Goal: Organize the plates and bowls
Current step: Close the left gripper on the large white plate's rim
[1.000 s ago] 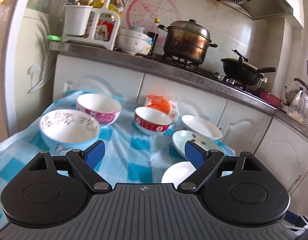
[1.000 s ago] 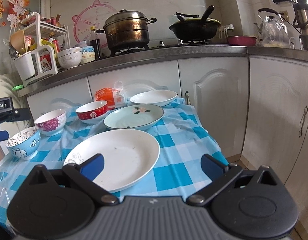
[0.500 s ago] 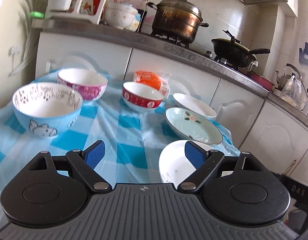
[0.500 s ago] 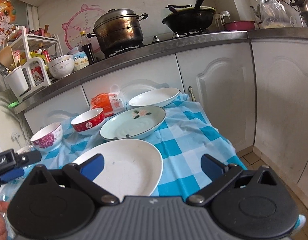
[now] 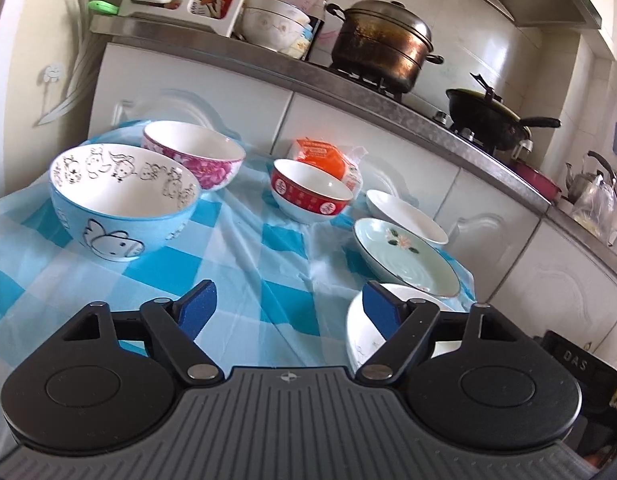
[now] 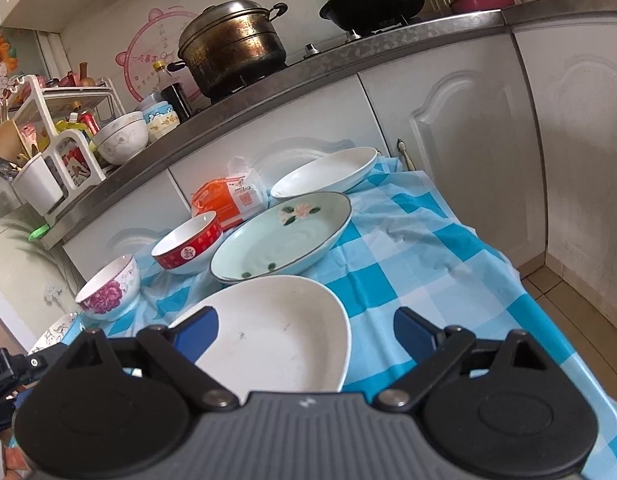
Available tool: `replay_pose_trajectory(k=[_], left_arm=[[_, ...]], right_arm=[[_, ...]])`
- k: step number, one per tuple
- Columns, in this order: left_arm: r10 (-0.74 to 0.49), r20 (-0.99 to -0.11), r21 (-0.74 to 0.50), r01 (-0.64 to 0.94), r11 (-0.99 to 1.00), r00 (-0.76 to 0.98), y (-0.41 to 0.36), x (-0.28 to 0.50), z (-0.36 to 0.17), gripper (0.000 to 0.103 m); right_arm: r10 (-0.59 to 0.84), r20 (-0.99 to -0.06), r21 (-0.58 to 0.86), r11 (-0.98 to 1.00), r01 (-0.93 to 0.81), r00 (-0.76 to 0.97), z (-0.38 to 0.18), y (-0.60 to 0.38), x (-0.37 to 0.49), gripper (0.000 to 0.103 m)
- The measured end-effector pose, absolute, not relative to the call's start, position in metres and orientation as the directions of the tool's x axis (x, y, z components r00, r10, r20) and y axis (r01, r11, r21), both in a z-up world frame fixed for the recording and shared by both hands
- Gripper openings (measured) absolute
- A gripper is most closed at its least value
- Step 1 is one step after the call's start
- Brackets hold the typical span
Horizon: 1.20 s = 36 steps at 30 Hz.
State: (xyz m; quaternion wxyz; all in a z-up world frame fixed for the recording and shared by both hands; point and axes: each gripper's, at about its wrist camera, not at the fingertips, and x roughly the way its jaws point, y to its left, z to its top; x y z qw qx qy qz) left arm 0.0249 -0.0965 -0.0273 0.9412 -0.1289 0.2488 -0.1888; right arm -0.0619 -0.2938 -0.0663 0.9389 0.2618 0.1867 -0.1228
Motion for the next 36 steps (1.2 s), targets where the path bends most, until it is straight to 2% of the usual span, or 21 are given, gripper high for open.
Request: replay_pose_trajectory(k=[4,6,16,20,26,36], left_arm=[[-0.452,-0.437,-0.34,0.322,0.883,0.778,-0.108,0.026,-0.033,0.083],[-0.46,-0.449,-0.335,0.333,0.881,0.766,-0.115,0.026,-0.037,0.075],[-0.511,-0.507,-0.331,0.39,0.859,0.695,-0.138,0.032,-0.056,0.065],[-0.515,-0.518,-0.318,0.405,0.857,0.683,-0.145,0.033,-0.06,0.056],[-0.528,-0.525,-0.331,0.411,0.849,0.668,-0.15,0.036,-0.064,0.049],[-0.557,-0.524,-0.351,0.433,0.83,0.644,-0.153,0.04,-0.064,0.042]], right_arm=[[-0.098,-0.411,0.468,0.831,0.302,0.906,-0.069,-0.296,-0.06,0.088],[-0.086,-0.407,0.471,0.833,0.289,0.91,-0.069,-0.296,-0.059,0.088],[-0.048,-0.425,0.481,0.834,0.27,0.904,-0.073,-0.294,-0.051,0.088],[-0.035,-0.426,0.473,0.843,0.256,0.904,-0.073,-0.291,-0.049,0.088],[-0.012,-0.434,0.479,0.843,0.242,0.901,-0.075,-0.289,-0.046,0.088],[-0.007,-0.451,0.455,0.859,0.236,0.893,-0.075,-0.283,-0.041,0.09]])
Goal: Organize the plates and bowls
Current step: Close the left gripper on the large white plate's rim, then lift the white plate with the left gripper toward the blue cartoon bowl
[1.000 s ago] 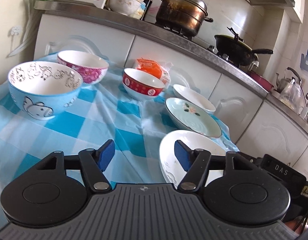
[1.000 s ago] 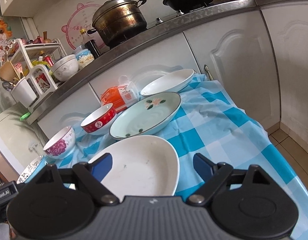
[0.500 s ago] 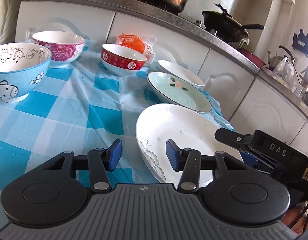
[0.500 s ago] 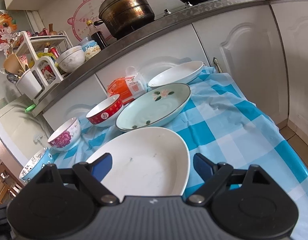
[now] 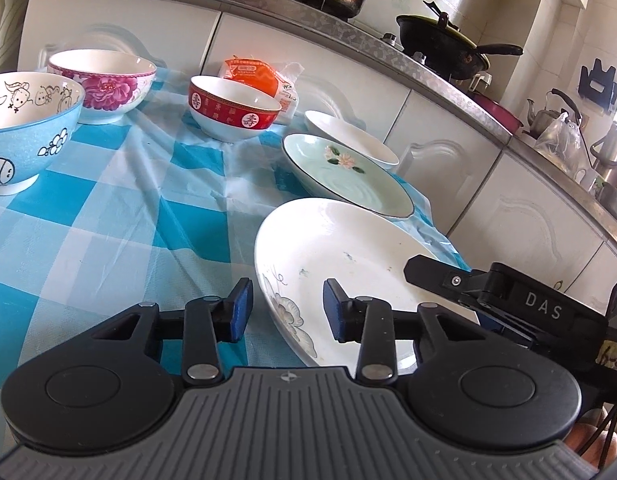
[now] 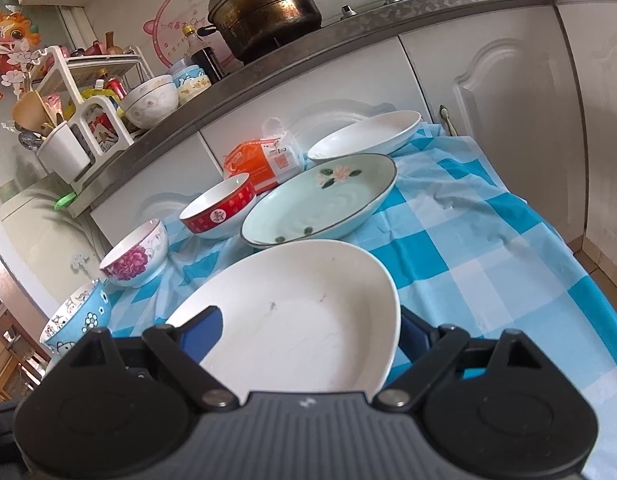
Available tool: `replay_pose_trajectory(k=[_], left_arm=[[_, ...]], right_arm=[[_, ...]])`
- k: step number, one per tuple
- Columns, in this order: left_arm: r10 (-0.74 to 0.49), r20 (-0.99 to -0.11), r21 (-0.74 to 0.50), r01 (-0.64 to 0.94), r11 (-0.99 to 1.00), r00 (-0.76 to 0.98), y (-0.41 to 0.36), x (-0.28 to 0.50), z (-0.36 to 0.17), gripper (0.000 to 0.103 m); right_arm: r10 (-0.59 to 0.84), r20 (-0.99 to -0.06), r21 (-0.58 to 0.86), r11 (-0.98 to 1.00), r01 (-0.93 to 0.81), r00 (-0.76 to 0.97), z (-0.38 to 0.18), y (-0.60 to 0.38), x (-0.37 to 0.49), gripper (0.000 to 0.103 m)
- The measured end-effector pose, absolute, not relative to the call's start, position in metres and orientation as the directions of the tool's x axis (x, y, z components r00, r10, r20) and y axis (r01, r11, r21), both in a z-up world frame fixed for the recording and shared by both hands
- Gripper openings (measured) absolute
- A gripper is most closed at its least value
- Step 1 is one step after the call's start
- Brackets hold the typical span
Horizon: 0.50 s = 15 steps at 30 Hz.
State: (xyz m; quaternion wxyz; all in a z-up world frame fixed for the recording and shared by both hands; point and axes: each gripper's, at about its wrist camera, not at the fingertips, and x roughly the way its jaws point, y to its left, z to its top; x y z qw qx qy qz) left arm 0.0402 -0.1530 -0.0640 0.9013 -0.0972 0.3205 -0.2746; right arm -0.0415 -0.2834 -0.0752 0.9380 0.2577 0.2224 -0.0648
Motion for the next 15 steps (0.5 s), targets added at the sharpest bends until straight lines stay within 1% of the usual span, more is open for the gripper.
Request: replay_pose_trajectory(k=[6,10,15], left_arm=[[-0.559,-0.522,-0.349,0.436,0.829,0.644,-0.149,0.04,-0.064,0.04],[-0.539,-0.526,-0.342,0.416,0.843,0.658,-0.146,0.038,-0.063,0.037],[-0.513,-0.522,-0.324,0.398,0.858,0.681,-0.14,0.033,-0.06,0.037]], right_arm=[[-0.023,-0.461,0.415,0.878,0.238,0.887,-0.073,-0.276,-0.041,0.092],[-0.008,-0.455,0.422,0.878,0.224,0.89,-0.072,-0.273,-0.041,0.092],[0.002,-0.445,0.4,0.895,0.197,0.895,-0.067,-0.263,-0.042,0.092]])
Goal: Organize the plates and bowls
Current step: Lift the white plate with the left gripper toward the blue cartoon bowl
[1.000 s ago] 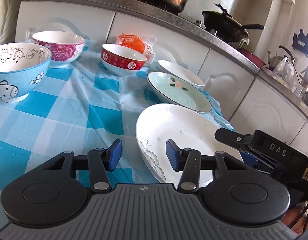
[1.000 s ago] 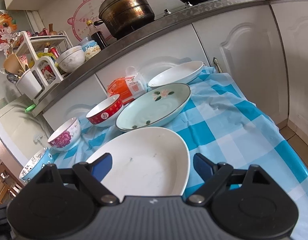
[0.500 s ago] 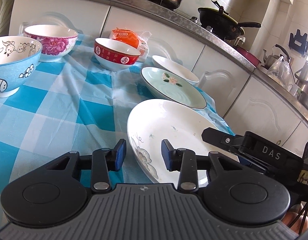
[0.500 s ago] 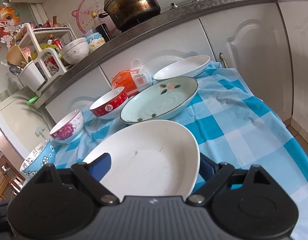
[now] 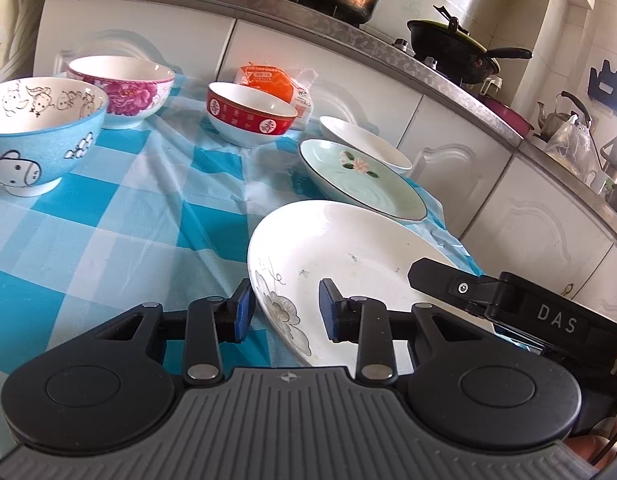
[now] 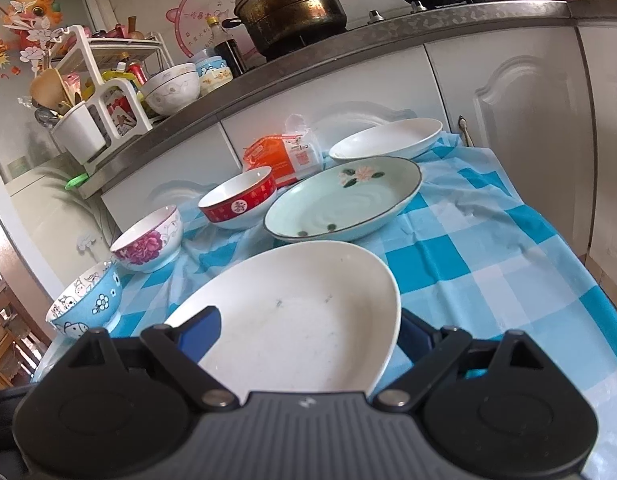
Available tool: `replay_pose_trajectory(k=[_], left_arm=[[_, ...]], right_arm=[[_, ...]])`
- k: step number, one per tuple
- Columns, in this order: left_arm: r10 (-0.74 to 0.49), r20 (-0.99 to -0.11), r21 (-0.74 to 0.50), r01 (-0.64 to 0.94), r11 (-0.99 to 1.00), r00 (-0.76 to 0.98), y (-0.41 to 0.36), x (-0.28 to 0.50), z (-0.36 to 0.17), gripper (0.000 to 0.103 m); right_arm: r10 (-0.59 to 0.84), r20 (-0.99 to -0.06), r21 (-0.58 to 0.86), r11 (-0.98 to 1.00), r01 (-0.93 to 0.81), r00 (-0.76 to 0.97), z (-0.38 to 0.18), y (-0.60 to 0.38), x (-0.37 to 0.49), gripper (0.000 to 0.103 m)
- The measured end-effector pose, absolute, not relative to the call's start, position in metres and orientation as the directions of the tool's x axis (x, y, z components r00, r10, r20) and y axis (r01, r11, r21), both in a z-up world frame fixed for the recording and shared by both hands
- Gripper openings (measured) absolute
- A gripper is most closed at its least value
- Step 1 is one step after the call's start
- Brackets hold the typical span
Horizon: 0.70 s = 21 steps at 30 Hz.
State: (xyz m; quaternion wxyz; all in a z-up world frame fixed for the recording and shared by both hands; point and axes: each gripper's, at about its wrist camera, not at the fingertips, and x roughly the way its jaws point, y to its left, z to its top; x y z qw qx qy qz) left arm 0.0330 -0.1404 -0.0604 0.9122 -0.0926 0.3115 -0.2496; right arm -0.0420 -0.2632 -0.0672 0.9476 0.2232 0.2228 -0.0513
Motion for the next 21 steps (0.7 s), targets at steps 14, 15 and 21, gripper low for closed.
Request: replay_pose_trajectory(k=[14,15,21], left_arm=[[-0.419,-0.484,-0.277,0.319,0.906,0.768,-0.101,0.006,-0.042,0.036],[-0.412,-0.48,-0.274,0.314,0.909,0.774,-0.097,0.004,-0.039,0.036],[-0.349,-0.48,-0.262,0.249,0.933,0.805,-0.071,-0.01,-0.032,0.036]], right_arm=[[0.055,-0.438,0.339,0.935,0.108,0.897,-0.059,-0.216,-0.039,0.092],[0.062,-0.434,0.338,0.936,0.099,0.899,-0.058,-0.213,-0.039,0.092],[0.112,-0.421,0.324,0.945,0.034,0.9,-0.053,-0.186,-0.039,0.092]])
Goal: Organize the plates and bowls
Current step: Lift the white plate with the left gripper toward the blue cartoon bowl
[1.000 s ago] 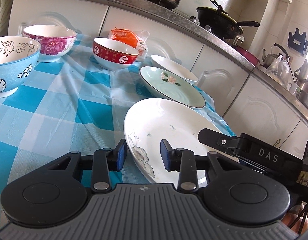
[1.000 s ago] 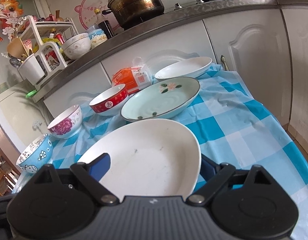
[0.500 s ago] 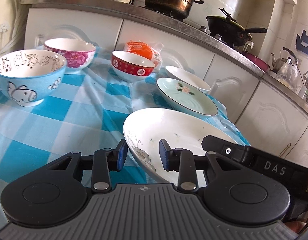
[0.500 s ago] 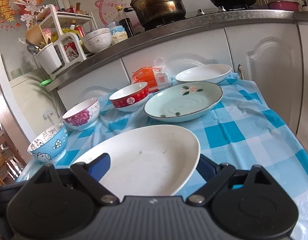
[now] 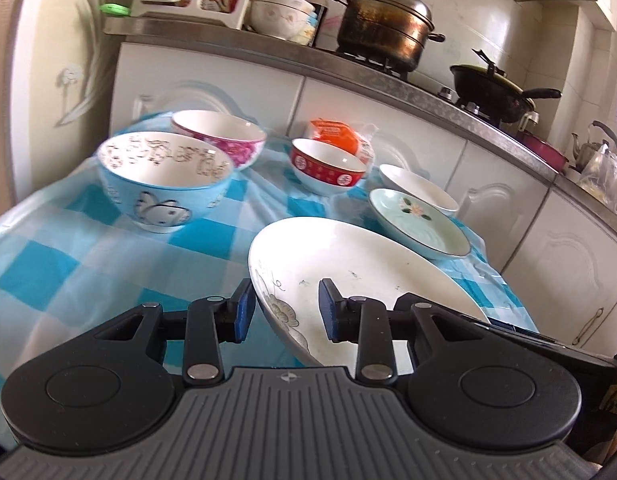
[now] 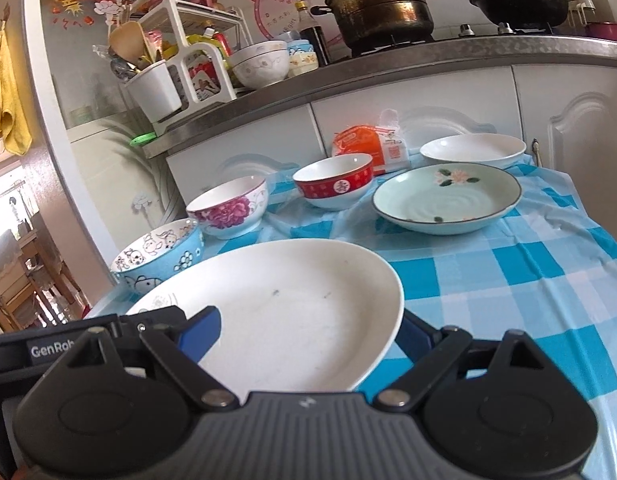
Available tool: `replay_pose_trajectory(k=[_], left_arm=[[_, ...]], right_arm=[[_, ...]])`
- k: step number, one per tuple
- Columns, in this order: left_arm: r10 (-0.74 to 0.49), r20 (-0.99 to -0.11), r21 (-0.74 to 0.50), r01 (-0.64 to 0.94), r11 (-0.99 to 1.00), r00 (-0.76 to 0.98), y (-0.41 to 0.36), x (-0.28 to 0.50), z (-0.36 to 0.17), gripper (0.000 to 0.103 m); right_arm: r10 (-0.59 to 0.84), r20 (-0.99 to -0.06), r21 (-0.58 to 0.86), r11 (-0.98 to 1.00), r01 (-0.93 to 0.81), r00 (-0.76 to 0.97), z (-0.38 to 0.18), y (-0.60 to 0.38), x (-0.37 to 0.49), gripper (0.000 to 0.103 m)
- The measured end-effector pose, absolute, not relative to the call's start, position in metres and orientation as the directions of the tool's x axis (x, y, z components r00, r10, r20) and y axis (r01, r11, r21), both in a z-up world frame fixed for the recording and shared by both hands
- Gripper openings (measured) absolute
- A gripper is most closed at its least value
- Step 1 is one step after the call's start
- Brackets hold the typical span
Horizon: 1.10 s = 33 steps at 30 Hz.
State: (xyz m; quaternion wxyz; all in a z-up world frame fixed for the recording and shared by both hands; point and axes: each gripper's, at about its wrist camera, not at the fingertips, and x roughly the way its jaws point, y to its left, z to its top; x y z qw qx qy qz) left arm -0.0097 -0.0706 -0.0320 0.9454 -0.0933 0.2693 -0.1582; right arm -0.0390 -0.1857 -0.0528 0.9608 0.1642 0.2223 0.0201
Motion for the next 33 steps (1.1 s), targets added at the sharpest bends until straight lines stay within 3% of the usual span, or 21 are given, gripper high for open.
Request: replay_pose_trajectory(k=[17,33], left_arm=[[-0.146,-0.552,-0.285,-0.021,0.958,0.821,0.017,-0.025,-0.035,0.036],[-0.105,-0.598,-0.316,-0.114,0.942,0.795,0.031,-0.015,-0.045,0.036]], right_arm=[[0.283,-0.437,0.248,0.95,-0.188,0.854,-0.052,-0.096,-0.027,0.092],[0.351,-0.477,0.279,0.93,-0.24,0.805,-0.069,-0.079,-0.017,0.095]])
